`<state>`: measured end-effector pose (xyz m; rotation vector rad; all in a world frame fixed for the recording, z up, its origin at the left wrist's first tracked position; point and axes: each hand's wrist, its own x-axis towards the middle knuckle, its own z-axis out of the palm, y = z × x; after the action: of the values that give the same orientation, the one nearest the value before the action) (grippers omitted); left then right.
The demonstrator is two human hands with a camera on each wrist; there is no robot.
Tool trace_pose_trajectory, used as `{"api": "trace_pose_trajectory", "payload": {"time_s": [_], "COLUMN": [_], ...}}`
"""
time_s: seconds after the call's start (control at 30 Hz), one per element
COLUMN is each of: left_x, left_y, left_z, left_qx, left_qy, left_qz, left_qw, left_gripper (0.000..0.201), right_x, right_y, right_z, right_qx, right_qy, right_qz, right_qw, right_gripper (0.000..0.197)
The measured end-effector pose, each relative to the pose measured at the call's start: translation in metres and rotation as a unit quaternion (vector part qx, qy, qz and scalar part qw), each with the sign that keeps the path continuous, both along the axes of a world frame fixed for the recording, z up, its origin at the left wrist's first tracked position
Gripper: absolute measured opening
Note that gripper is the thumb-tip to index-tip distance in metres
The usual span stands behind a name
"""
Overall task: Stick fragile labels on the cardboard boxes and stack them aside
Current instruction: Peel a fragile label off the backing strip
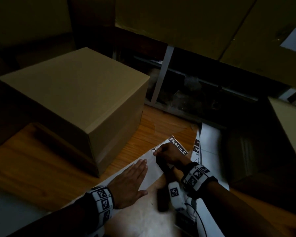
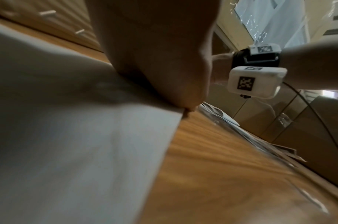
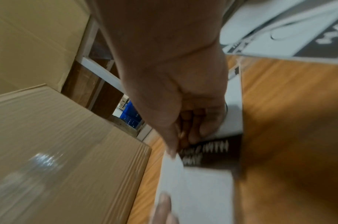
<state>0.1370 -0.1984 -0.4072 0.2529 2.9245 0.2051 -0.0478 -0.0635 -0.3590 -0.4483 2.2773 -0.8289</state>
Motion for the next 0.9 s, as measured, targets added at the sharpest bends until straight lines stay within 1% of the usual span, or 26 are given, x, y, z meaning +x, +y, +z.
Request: {"api": "trace_pose_trajectory", "payload": {"time_s": [0.07,0.13,0.2,0.23,0.27,0.3,0.33,0.37,0.43,0.5,0.53,0.63,0.7,0.77,0.9], "left_x": [-0.001,0.0,0.0,0.0,0.0,-0.001,0.0,0.0,0.001,0.001,0.002,0.002,0.002,0.001,0.001], "left_y": [-0.001,0.0,0.0,0.0,0.0,0.0,0.0,0.001,0.002,0.001,0.001,0.001,0.0,0.0,0.001], "left_z": [0.0,-0.003,-0.008,-0.009,-0.01,-0.011,-0.012,-0.012,-0.01,-0.011,-0.012,-0.013,-0.012,-0.01,-0.007], "left_qx": [0.019,0.02,0.019,0.02,0.017,0.016,0.017,0.012,0.008,0.01,0.009,0.007,-0.004,-0.007,-0.006], "left_qy": [0.005,-0.01,0.012,0.018,0.024,0.034,0.043,0.047,0.054,0.06,0.062,0.059,0.064,0.066,0.063], "left_qz": [0.01,0.016,0.016,0.014,0.014,0.017,0.019,0.019,0.017,0.019,0.02,0.013,0.006,0.005,0.006], "left_qw": [1.0,1.0,1.0,1.0,0.999,0.999,0.999,0.999,0.998,0.998,0.998,0.998,0.998,0.998,0.998], "left_gripper": [0.087,0.083,0.082,0.081,0.081,0.081,0.081,0.081,0.082,0.082,0.082,0.082,0.082,0.082,0.083], "right_x": [-0.002,-0.003,-0.004,-0.005,-0.003,0.0,0.006,0.015,0.034,0.049,0.053,0.057,0.054,0.05,0.04], "right_y": [0.004,0.009,0.017,0.02,0.021,0.02,0.017,0.014,0.006,0.003,0.003,0.002,0.002,0.003,0.009], "right_z": [0.008,0.016,0.021,0.022,0.019,0.016,0.009,0.002,-0.012,-0.022,-0.025,-0.027,-0.03,-0.031,-0.03], "right_qx": [-0.026,-0.076,-0.117,-0.12,-0.098,-0.053,0.001,0.045,0.093,0.133,0.147,0.167,0.168,0.157,0.1], "right_qy": [-0.025,-0.079,-0.121,-0.105,-0.058,0.005,0.07,0.122,0.212,0.303,0.337,0.376,0.381,0.368,0.346], "right_qz": [-0.009,-0.037,-0.071,-0.071,-0.053,-0.016,0.022,0.05,0.067,0.083,0.095,0.141,0.167,0.171,0.148], "right_qw": [0.999,0.993,0.983,0.985,0.992,0.998,0.997,0.99,0.97,0.94,0.925,0.901,0.894,0.901,0.921], "right_gripper": [0.025,0.03,0.035,0.038,0.039,0.04,0.041,0.042,0.047,0.05,0.049,0.041,0.039,0.038,0.032]}}
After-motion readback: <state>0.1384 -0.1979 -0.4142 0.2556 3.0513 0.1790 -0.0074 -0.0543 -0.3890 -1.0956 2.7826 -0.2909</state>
